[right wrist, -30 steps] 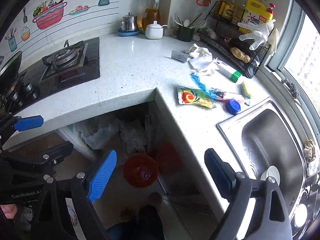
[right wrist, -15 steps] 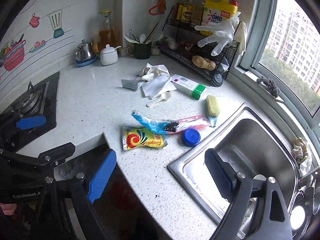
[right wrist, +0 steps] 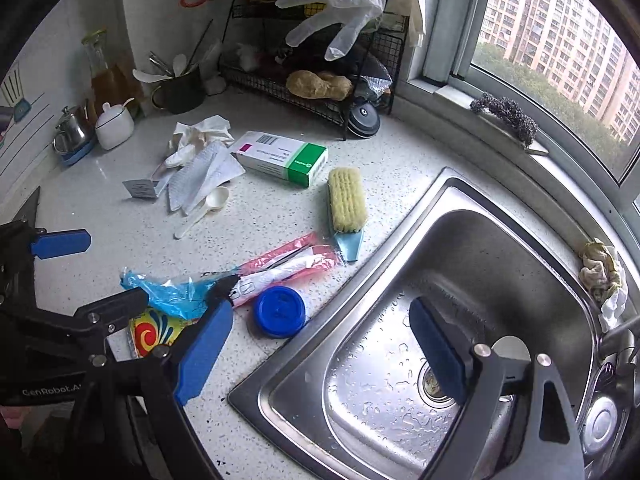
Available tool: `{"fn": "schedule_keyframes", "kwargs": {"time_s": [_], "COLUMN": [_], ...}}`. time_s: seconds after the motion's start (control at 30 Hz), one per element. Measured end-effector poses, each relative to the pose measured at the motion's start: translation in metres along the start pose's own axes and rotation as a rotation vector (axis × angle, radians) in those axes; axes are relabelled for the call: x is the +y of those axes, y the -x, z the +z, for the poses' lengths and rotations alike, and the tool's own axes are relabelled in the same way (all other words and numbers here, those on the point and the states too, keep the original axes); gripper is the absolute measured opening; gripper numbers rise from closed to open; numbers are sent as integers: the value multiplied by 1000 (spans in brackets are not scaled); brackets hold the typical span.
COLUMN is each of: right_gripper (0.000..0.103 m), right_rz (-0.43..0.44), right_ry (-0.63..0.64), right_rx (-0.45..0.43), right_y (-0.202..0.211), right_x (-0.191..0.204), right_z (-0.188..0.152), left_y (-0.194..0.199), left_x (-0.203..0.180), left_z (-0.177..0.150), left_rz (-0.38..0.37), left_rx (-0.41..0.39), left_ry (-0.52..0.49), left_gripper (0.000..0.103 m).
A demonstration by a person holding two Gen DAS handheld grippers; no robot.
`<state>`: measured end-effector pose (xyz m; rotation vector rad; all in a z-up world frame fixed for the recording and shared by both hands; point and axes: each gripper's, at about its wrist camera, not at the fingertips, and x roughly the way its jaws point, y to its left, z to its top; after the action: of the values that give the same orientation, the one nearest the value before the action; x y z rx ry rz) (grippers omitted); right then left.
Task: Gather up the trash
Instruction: 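Grasp the pink toothbrush packet with the left gripper, then grasp the white tissue with the right gripper while the left gripper holds the packet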
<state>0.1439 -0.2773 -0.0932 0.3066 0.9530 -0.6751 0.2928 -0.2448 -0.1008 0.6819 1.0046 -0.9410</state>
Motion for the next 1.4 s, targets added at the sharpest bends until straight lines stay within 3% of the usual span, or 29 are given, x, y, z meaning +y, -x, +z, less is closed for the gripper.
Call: {"fn": "schedule_keyframes", "kwargs": {"time_s": [0.3, 0.7, 0.8, 0.87, 0.97, 1.13, 1.4], "right_gripper": [89, 89, 89, 89, 89, 89, 89], "right_rz": [-24, -114, -134, -146, -158, -140, -13], "right_ry": [-78, -230, -262, -277, -284, -266, -158], "right_rx": [107, 181, 182, 178, 172, 141, 78], "right_y": [-35, -55, -50, -46, -44, -34, -32], "right_x": [-24, -33, -31, -30, -24, -13, 18], "right_z": [-10, -14, -12, -11, -7, 5, 51], "left_y": [-54, -98, -95, -94, -88, -61, -29], "left_x": [-21, -35, -36, -36, -30, -13, 44], "left_z": [16, 32, 35, 42, 47, 51, 60], "left_rz": [-88, -163, -182, -187, -206, -216, -135], "left_rx": [129, 169, 140, 131, 105, 35, -29], "left_ry": [-106, -272, -314, -326, -314, -275, -93], "left_gripper": [82, 80, 61, 39, 31, 28, 28]}}
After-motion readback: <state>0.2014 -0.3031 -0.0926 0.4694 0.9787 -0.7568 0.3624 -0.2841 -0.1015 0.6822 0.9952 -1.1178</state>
